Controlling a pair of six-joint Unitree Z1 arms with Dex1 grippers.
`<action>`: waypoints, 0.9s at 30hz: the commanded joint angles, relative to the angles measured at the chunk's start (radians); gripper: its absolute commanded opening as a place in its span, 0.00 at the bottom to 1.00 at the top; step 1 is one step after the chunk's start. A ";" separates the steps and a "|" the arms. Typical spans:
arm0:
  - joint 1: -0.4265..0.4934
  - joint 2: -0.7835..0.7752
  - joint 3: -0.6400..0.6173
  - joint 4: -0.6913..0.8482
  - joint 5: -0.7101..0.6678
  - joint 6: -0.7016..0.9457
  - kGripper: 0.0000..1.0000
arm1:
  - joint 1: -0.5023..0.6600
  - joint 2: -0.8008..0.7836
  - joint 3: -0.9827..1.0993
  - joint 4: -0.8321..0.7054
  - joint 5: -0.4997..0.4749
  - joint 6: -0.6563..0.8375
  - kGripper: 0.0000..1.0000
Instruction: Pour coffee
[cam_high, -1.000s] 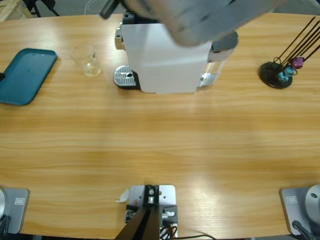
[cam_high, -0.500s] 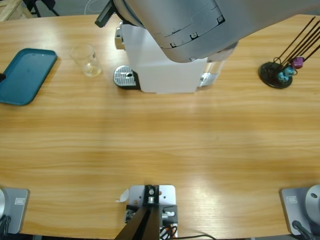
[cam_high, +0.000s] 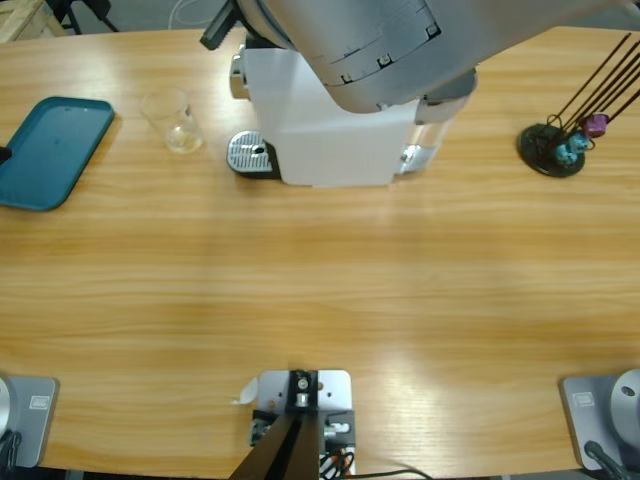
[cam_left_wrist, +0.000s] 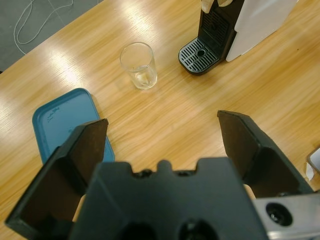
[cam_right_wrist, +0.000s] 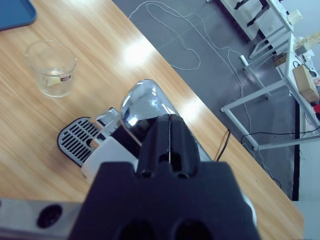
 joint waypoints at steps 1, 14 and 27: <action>-0.010 -0.002 0.036 -0.010 -0.003 0.017 0.95 | -0.003 0.132 0.069 0.006 0.028 0.011 0.00; -0.010 -0.004 0.038 -0.009 -0.003 0.017 0.95 | -0.003 0.158 0.096 0.002 0.054 0.047 0.00; -0.010 -0.002 0.038 -0.009 -0.003 0.017 0.95 | -0.003 0.176 0.125 -0.010 0.073 0.075 0.00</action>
